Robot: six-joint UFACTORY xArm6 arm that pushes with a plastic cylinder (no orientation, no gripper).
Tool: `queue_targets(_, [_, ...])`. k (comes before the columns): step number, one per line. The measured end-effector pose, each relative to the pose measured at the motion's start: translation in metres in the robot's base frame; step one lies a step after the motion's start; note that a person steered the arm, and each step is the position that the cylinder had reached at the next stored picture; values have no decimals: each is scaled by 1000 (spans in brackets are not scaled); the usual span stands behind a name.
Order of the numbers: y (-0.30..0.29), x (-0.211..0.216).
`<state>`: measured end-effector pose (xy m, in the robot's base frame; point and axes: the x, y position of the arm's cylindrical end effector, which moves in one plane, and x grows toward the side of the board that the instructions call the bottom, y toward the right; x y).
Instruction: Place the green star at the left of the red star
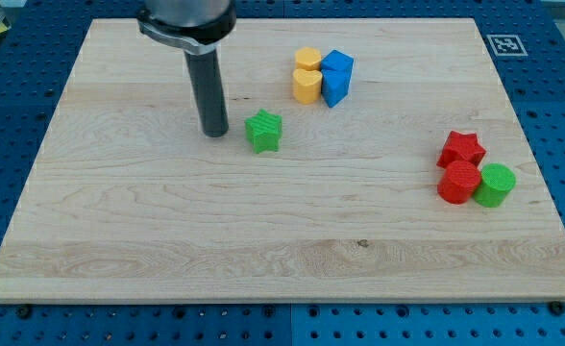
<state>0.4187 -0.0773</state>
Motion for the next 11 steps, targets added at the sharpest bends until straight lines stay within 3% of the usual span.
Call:
queue_targets(2, [92,0])
queue_targets(4, [74,-2])
queue_targets(5, [99,22])
queue_targets(6, [175,27])
queue_targets(7, [188,27])
queue_targets(8, [164,2])
queue_targets(9, [176,-18])
queue_targets(11, [229,15])
